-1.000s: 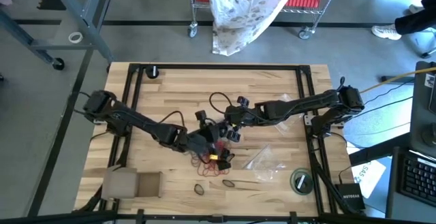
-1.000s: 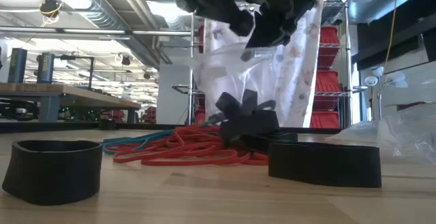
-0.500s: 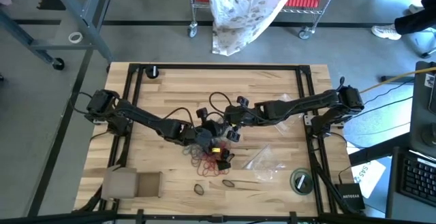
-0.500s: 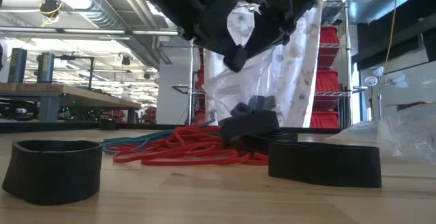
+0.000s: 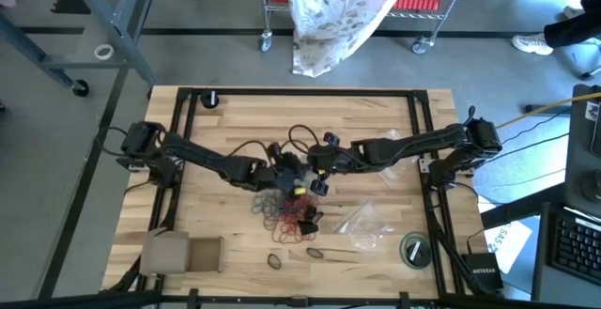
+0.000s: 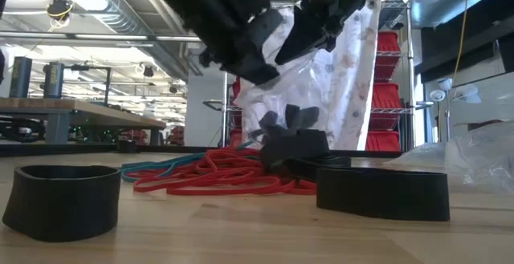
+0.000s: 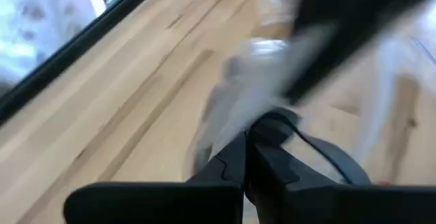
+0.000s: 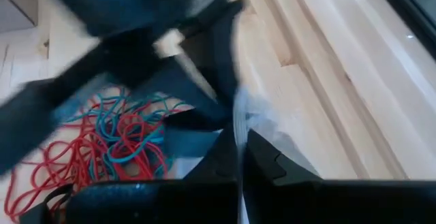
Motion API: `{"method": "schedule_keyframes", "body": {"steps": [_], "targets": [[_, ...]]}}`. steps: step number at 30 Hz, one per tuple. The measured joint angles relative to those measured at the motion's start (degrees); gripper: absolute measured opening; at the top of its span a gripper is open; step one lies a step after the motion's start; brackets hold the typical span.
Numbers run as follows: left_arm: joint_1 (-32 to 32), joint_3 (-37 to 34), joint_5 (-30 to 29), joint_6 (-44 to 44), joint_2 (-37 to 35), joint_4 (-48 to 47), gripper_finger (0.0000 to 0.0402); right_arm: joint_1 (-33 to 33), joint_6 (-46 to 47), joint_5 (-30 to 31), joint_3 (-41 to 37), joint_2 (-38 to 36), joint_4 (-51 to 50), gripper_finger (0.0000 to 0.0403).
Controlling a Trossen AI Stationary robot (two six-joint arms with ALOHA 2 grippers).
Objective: Sort rubber bands
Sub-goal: Put the black rubber band into the transparent zip lock bag
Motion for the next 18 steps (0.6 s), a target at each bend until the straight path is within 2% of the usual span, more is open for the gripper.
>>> {"method": "schedule_keyframes", "body": {"steps": [10,13,18], "targets": [[1.8,0.0,3.1,-13.7,-0.5,2.1,0.0014,0.0,-0.9,-3.2,0.0,0.0,0.5,0.0001],[2.4,0.0,3.6,-15.8,-0.5,2.1,0.0036,0.0,-1.2,-3.3,0.0,0.0,0.3,0.0001],[2.4,0.0,7.5,-11.4,-0.6,1.7,0.0089,0.0,-1.7,-3.9,0.0,0.0,0.1,0.0001]]}}
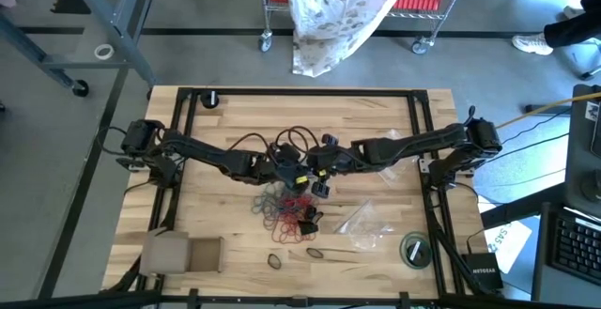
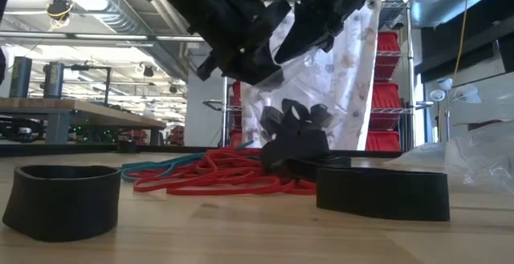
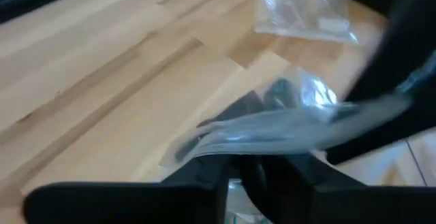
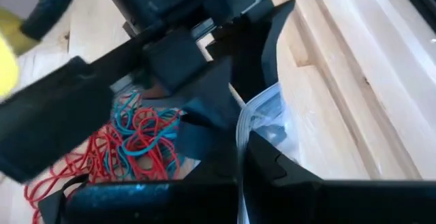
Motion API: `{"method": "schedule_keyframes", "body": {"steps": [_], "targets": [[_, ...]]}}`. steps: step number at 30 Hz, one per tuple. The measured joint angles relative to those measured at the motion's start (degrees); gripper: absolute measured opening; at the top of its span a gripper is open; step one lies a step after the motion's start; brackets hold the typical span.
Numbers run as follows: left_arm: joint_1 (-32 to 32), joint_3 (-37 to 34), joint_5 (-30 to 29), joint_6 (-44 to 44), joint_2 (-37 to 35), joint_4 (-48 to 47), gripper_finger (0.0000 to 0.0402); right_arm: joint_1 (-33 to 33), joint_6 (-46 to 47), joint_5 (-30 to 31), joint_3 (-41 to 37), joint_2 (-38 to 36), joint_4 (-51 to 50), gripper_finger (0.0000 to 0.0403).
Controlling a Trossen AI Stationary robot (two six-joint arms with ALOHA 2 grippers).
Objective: Sort rubber bands
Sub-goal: Put the black rubber band into the transparent zip lock bag
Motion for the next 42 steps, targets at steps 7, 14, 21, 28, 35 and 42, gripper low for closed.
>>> {"method": "schedule_keyframes", "body": {"steps": [7,14,21,28,35,42], "targets": [[-0.7,0.0,3.3,8.1,-4.4,-4.4,0.0163,0.0,-0.5,-1.6,0.0,-0.1,-0.1,0.0001],[-2.9,0.0,4.8,15.0,-10.7,-6.8,0.0193,0.0,-1.0,-2.1,0.0,-0.3,-0.1,0.0001],[-5.0,0.0,6.1,13.1,-13.4,-10.1,0.0191,-0.1,0.1,-1.0,0.0,-0.3,-0.2,0.0001],[-5.9,0.0,6.8,11.2,-13.4,-12.4,0.0188,-0.1,0.5,-1.0,0.0,-0.3,0.0,0.0001],[-12.3,0.0,15.7,11.2,-13.0,-14.0,0.0176,-0.1,0.1,-0.5,0.0,-0.3,-1.7,0.0001],[-22.5,0.1,16.0,13.5,-8.5,-13.4,0.0163,-0.1,-1.2,-0.5,0.0,-0.3,-1.9,0.0001]]}}
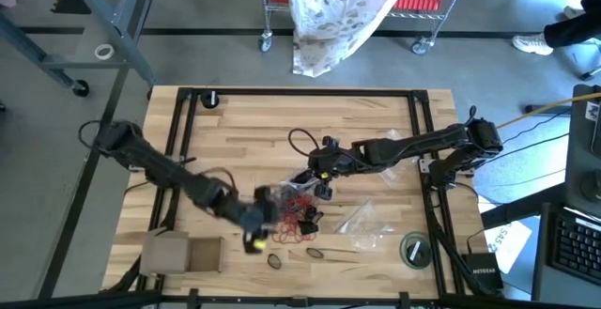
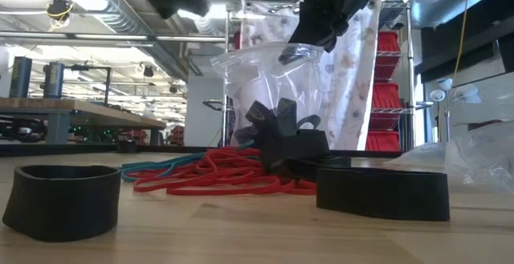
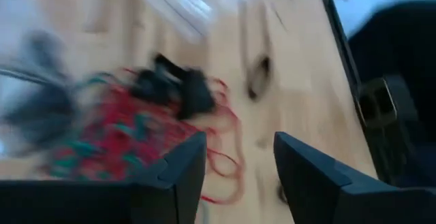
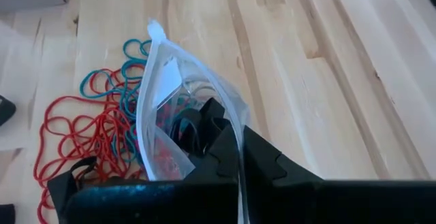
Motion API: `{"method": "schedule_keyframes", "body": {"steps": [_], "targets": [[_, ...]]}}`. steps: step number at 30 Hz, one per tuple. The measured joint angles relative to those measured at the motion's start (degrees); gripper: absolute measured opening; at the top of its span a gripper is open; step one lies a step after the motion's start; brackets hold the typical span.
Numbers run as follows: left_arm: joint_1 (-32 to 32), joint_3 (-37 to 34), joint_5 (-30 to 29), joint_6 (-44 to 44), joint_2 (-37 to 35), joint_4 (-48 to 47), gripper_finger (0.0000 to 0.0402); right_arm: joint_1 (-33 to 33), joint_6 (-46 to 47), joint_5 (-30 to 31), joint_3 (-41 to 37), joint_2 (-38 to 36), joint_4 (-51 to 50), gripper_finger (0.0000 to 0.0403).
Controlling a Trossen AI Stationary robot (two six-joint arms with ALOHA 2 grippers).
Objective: Sort rubber bands
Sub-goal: Put the black rubber band into the transparent zip lock bag
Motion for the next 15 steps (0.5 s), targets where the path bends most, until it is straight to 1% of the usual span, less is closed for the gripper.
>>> {"method": "schedule_keyframes", "body": {"steps": [3,6,9,15], "targets": [[-2.3,0.0,0.3,0.1,4.2,0.9,0.0157,0.0,-0.1,0.0,0.0,0.0,0.0,0.0001],[-3.5,-0.1,2.9,1.0,8.0,1.6,0.0152,0.0,-0.1,0.0,0.0,0.0,-0.1,0.0001],[-3.7,-0.1,5.3,1.5,10.3,3.8,0.0146,0.0,-0.1,0.0,0.0,0.0,-0.1,0.0001],[-3.7,-0.1,7.8,7.8,15.1,6.1,0.0139,0.0,-0.2,0.0,0.0,0.0,0.1,0.0001]]}}
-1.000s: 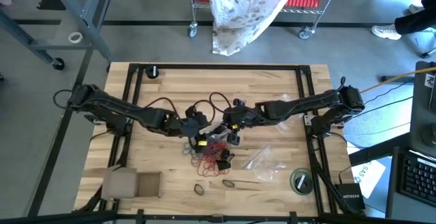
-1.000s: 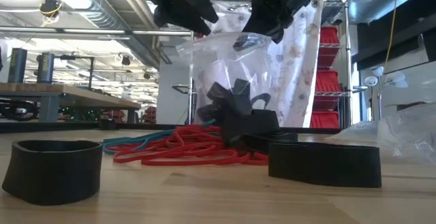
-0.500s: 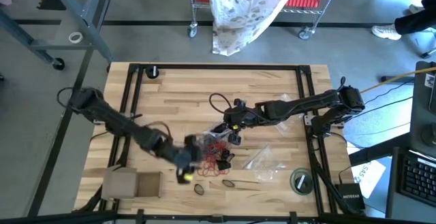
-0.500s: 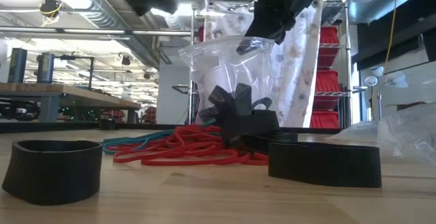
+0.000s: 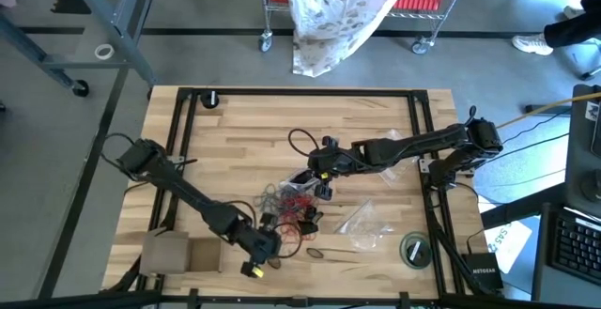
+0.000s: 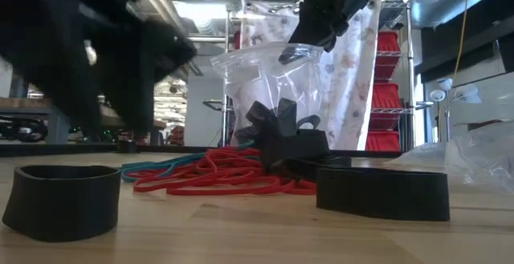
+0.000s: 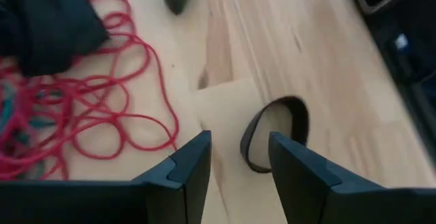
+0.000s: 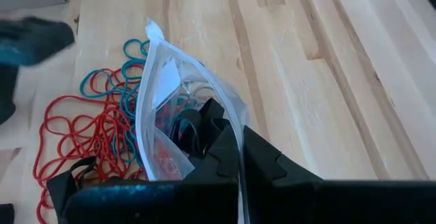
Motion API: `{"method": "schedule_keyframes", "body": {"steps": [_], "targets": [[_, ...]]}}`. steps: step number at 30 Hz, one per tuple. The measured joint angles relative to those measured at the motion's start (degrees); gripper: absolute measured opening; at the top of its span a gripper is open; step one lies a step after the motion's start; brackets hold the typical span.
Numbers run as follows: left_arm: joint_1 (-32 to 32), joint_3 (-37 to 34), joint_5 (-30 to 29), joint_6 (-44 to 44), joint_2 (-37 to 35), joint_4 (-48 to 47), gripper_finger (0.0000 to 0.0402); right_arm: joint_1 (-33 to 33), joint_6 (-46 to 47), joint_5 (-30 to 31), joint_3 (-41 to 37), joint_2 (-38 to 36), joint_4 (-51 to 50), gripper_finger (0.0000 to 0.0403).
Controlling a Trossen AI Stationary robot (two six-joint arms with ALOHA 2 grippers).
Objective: Sort rubber bands
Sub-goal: Put the black rubber band into the transparent zip lock bag
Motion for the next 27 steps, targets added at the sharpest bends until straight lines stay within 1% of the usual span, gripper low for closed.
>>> {"method": "schedule_keyframes", "body": {"steps": [3,5,7,9,12,13,18,21,24,25,27], "targets": [[0.1,0.0,0.2,0.8,2.2,0.0,0.0138,0.0,0.0,0.0,0.0,0.0,-0.2,0.0001],[0.1,0.0,1.3,0.9,3.2,0.0,0.0135,0.0,0.0,0.0,0.0,0.0,-0.1,0.0001],[0.1,0.0,1.7,2.0,3.4,-0.1,0.0119,0.0,0.0,0.0,0.0,0.0,-0.1,0.0001],[0.1,0.2,1.7,2.8,3.1,-0.4,0.0087,0.0,0.0,0.2,0.0,0.0,-0.1,0.0001],[0.7,2.0,1.5,4.3,2.0,-1.9,0.0021,0.0,0.0,0.5,0.0,0.0,0.0,0.0001],[0.9,2.7,0.9,4.9,1.4,-2.6,0.0011,0.0,0.0,0.5,0.0,0.0,-0.1,0.0001],[2.5,5.2,-8.1,10.0,-4.0,-8.1,0.0002,0.0,0.0,0.6,0.0,0.0,-0.1,0.0001],[4.1,5.7,-16.4,12.1,-9.4,-7.7,0.0002,0.0,-0.1,0.6,0.0,0.0,-0.2,0.0001],[6.5,5.7,-26.1,14.8,-13.8,-6.5,0.0001,0.0,0.0,0.6,0.0,0.0,-0.1,0.0001],[7.5,5.7,-28.0,15.1,-14.8,-5.7,0.0001,0.0,-0.1,0.6,0.0,0.0,0.0,0.0001],[10.1,5.7,-28.5,16.1,-16.2,-4.7,0.0001,0.0,0.0,0.6,0.0,0.0,0.1,0.0001]]}}
